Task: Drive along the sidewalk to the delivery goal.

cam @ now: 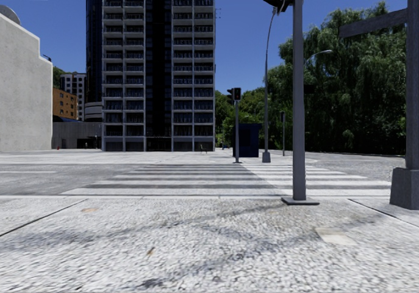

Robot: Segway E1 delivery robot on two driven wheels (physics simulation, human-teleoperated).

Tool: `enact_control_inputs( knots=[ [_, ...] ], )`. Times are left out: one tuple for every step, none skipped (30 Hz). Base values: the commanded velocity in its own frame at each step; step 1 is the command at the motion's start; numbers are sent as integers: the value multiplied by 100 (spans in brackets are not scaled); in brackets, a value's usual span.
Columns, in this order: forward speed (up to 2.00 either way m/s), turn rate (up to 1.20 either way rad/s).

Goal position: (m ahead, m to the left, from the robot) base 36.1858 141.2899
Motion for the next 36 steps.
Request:
enact_control_inputs(
  knots=[
    [200, 0],
    [200, 0],
    [200, 0],
    [200, 0],
    [200, 0],
    [200, 0],
    [200, 0],
    [200, 0],
    [200, 0],
    [200, 0],
    [200, 0],
    [200, 0],
    [200, 0],
    [200, 0],
    [200, 0],
    [200, 0],
    [200, 0],
    [200, 0],
    [200, 0],
    [200, 0],
    [200, 0],
    [200, 0],
    [200, 0],
    [200, 0],
    [200, 0],
    [200, 0],
    [200, 2],
    [200, 6],
    [200, 6],
    [200, 9],
    [200, 10],
    [200, 12],
    [200, 12],
    [200, 16],
    [200, 19],
    [200, 19]
  ],
)
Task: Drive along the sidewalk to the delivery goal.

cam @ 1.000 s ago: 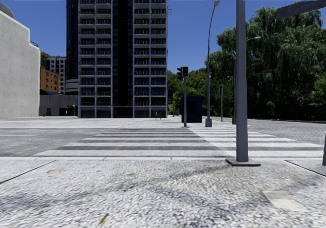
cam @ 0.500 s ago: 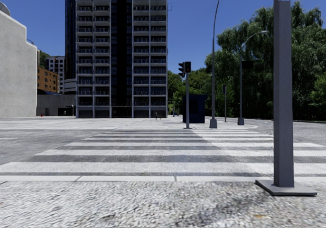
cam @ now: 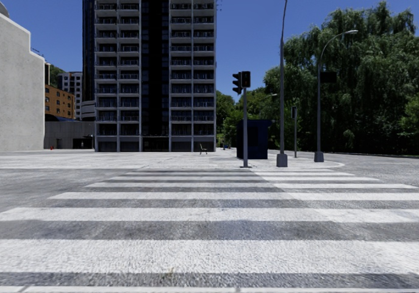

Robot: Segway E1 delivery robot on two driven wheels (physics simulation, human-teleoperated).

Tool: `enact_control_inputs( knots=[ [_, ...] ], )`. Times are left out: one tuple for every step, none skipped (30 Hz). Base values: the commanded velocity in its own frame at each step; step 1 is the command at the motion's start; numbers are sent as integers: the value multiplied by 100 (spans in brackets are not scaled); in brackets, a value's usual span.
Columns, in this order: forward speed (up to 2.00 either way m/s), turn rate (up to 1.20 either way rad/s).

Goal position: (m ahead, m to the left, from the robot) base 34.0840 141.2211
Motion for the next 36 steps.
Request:
enact_control_inputs(
  knots=[
    [200, 19],
    [200, 20],
    [200, 20],
    [200, 20],
    [200, 20],
    [200, 20],
    [200, 21],
    [200, 22],
    [180, 29],
    [178, 29],
    [178, 29],
    [178, 29],
    [178, 29],
    [177, 29],
    [177, 29],
    [177, 29],
    [177, 29],
    [176, 29],
    [176, 29],
    [176, 29],
    [174, 28],
    [169, 26],
    [169, 26],
    [165, 25],
    [164, 25],
    [163, 25],
    [163, 23],
    [163, 23],
    [163, 15],
    [163, 9],
    [163, 0],
    [163, 0],
    [163, 0],
    [163, 0],
    [163, 0],
    [163, 0]
  ],
)
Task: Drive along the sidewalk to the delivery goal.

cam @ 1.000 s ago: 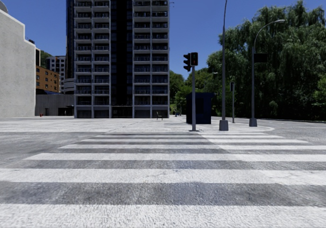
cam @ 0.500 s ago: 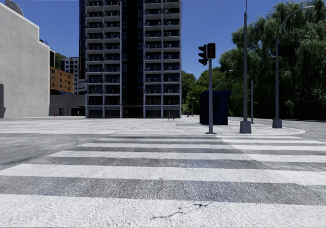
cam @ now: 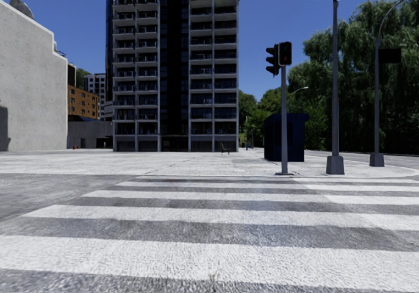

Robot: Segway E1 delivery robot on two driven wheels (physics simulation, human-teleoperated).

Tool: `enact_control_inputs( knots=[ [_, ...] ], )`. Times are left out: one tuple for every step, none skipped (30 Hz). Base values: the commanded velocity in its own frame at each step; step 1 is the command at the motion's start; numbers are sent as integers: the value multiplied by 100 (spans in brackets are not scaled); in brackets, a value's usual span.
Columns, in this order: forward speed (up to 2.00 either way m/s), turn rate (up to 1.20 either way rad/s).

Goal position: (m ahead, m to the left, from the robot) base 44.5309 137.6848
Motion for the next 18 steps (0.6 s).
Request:
enact_control_inputs(
  knots=[
    [163, 0],
    [163, 0],
    [163, 0],
    [163, 0],
    [163, 0],
    [163, 0],
    [163, 0],
    [163, 0],
    [163, 0],
    [163, 0],
    [163, 0],
    [163, 0],
    [171, 0],
    [200, 0],
    [200, 0],
    [200, 0],
    [200, 0],
    [200, 0]
  ],
)
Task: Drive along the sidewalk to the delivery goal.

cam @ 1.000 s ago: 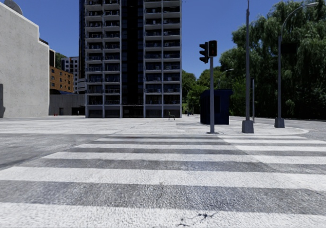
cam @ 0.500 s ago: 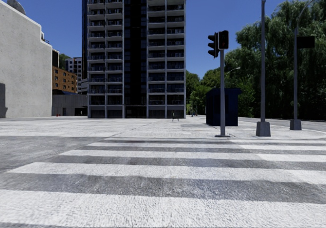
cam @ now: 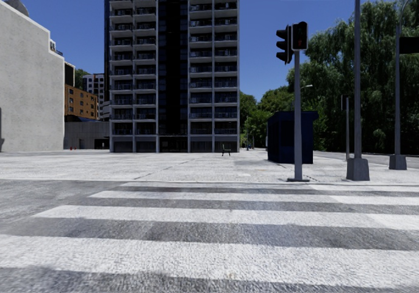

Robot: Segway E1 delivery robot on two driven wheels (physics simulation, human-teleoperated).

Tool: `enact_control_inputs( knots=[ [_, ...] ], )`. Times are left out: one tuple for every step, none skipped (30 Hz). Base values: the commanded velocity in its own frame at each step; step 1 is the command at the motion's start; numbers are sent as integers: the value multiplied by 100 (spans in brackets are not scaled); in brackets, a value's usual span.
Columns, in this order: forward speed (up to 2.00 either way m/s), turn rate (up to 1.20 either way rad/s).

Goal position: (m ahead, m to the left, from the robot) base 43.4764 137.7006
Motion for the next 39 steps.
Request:
enact_control_inputs(
  knots=[
    [200, 0],
    [200, 0],
    [200, 0],
    [200, 0],
    [200, 0],
    [200, 0],
    [200, 0],
    [200, 0],
    [200, 0],
    [200, 0],
    [200, 0],
    [200, 0],
    [200, 0],
    [200, 0],
    [200, 0],
    [200, 0],
    [200, 0],
    [200, 0],
    [200, 0],
    [200, 0],
    [200, 0],
    [200, 0],
    [200, 0],
    [200, 0],
    [200, 0],
    [200, 0],
    [200, 0],
    [200, 0],
    [200, 0],
    [200, 0],
    [200, 0],
    [200, 0],
    [200, 0],
    [200, 0],
    [200, 0],
    [200, 0],
    [200, 0],
    [200, 0],
    [200, 0]
  ],
)
